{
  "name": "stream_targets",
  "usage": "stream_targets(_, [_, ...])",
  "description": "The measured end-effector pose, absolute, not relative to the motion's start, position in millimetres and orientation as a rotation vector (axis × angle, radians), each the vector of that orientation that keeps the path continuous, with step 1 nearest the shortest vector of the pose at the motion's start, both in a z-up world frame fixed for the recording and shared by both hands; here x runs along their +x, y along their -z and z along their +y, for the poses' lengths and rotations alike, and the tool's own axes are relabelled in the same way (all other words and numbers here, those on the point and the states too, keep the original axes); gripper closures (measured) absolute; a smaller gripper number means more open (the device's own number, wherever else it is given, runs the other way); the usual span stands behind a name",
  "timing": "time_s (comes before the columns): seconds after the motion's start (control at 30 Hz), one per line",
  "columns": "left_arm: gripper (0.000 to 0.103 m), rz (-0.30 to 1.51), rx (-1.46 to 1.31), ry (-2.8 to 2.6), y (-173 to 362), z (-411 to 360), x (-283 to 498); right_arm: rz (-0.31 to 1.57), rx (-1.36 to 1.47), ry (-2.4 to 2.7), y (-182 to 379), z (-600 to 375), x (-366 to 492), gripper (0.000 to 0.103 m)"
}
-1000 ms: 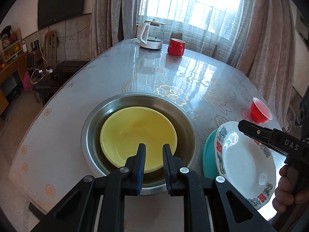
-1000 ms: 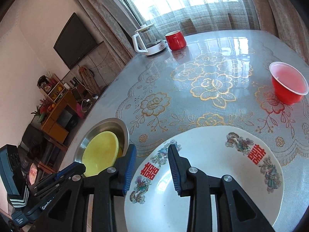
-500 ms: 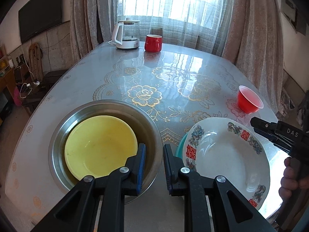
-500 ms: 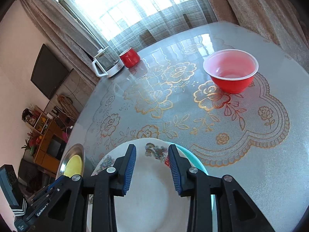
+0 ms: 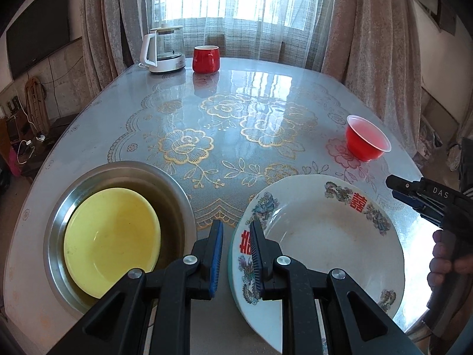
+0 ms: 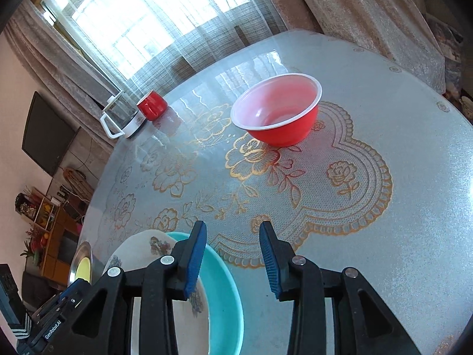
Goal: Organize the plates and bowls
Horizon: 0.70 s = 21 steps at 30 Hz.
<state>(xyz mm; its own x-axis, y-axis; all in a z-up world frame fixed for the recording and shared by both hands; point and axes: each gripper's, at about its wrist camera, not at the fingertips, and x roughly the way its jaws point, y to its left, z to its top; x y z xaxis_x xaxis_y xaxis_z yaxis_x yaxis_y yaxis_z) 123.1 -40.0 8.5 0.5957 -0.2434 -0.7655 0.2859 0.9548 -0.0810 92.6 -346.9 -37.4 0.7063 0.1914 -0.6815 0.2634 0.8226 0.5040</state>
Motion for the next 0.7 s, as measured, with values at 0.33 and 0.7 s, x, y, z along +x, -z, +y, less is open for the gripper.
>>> stream_targets(0.33, [0.084,0.884,0.064,0.376,-16,-71,139,0.797,0.69,0.172,44,-397,107,0.066])
stream_targets(0.7, [0.082,0.926,0.08,0.46,-23,-141,174,0.747,0.702,0.251,35,-439,132,0.065])
